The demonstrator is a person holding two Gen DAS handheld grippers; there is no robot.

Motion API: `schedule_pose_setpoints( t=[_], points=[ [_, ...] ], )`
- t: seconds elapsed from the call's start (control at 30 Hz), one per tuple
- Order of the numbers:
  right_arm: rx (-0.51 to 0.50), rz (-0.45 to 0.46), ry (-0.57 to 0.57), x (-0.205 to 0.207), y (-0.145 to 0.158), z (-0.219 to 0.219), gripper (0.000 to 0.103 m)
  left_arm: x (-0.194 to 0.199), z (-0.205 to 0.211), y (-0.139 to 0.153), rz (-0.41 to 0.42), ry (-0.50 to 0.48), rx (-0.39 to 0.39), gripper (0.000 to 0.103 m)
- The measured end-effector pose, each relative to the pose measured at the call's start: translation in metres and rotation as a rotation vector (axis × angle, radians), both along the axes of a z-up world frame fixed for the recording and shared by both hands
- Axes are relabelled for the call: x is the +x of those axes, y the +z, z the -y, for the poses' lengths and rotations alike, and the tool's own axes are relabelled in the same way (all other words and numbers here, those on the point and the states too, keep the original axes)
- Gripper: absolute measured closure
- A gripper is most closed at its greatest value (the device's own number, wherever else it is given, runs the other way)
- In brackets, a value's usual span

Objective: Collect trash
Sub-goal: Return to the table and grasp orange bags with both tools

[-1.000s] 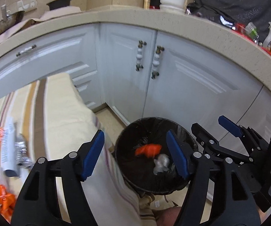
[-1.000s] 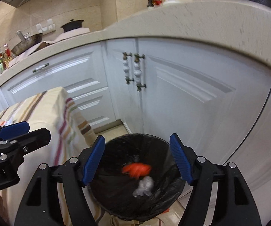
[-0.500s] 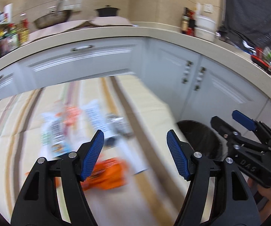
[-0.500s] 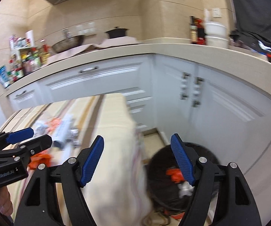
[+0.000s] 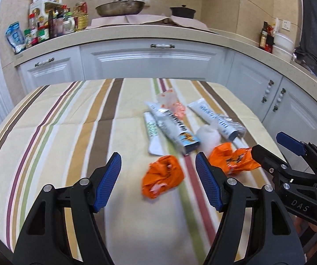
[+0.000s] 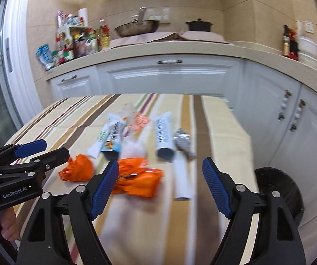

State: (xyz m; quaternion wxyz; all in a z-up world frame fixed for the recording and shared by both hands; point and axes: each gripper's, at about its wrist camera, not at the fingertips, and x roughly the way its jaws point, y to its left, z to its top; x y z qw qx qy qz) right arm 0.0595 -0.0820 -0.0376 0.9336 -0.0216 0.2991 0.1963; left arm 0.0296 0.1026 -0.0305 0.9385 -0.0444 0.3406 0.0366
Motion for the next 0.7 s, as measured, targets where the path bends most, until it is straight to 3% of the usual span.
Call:
schedule_pose_setpoints(
  t=[0.4,0.53,0.7],
  points=[
    [-0.047,-0.092,0.051,0.011,-0.016,-0.027,0.024,-0.002,-0.013,-0.025,-0.044,-0.033,-0.037,0.027],
    [-0.034,-0.12,0.073,0.012,-0.019,-0.028,0.037,0.005,-0.011,-0.031,-0.06,-0.041,-0.043,0.027],
    [-0.031,-0.118,0.087,0.009,-0.017,-0.027,0.043,0.008,-0.011,-0.036,-0.074,-0.041,-0.044,0.027]
  ],
)
